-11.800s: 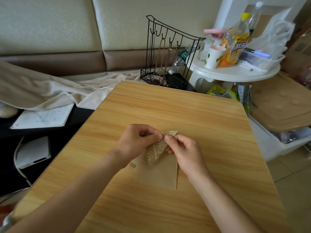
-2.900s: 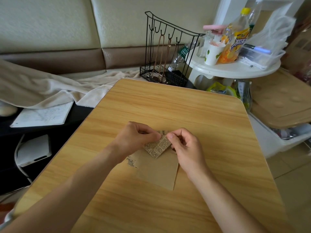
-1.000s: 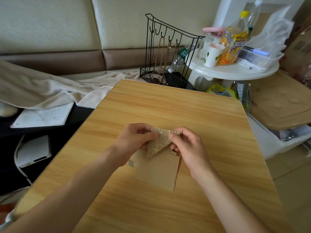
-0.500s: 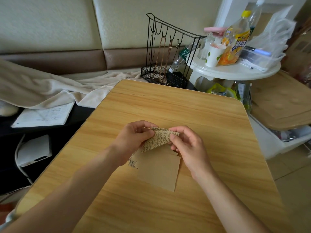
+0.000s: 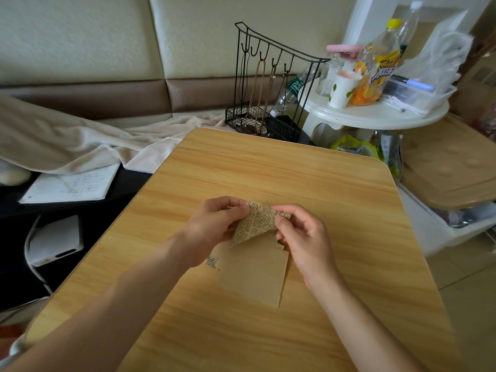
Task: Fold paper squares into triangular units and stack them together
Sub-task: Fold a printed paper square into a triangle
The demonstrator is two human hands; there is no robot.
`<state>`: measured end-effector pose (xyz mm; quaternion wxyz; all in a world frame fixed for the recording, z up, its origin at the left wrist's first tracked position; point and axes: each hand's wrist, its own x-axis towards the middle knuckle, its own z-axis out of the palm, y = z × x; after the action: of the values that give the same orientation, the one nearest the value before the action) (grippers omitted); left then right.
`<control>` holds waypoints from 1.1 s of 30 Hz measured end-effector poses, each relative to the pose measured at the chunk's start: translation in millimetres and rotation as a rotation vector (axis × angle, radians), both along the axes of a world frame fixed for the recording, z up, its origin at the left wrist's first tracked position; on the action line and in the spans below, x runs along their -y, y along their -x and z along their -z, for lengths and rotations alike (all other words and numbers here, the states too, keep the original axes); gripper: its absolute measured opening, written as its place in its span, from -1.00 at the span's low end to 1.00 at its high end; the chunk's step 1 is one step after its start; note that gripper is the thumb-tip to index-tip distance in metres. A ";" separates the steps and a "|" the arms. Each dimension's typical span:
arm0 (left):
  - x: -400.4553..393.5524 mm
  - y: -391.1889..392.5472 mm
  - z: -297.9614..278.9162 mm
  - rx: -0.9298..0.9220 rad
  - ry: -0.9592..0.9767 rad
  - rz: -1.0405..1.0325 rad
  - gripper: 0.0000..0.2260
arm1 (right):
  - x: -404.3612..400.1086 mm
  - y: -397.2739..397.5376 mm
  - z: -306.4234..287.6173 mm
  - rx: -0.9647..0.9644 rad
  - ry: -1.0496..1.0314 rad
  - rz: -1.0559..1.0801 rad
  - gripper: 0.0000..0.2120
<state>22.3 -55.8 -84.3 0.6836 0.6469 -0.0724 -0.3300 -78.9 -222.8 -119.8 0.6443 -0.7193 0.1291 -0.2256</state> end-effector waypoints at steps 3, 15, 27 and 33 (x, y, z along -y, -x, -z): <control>0.3 2.0 0.1 0.008 -0.053 -0.001 -0.90 | -1.5 -1.4 0.7 -0.010 -0.038 0.042 -0.76; 2.7 6.9 -4.9 0.267 -0.152 0.118 -0.94 | -0.8 -2.2 1.6 -0.079 0.081 -0.123 -0.92; 5.3 10.5 -1.9 0.199 -0.215 0.046 -0.88 | -6.1 -5.0 8.4 -0.022 0.160 0.008 -0.91; 8.3 14.0 -3.3 0.084 -0.139 -0.004 -0.92 | -7.5 -2.3 7.7 0.023 0.230 0.038 -0.83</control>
<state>8.3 -64.1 -81.0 0.6341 0.7062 -0.0768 -0.3055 -76.6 -215.3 -127.6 0.5546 -0.7831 0.1087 -0.2593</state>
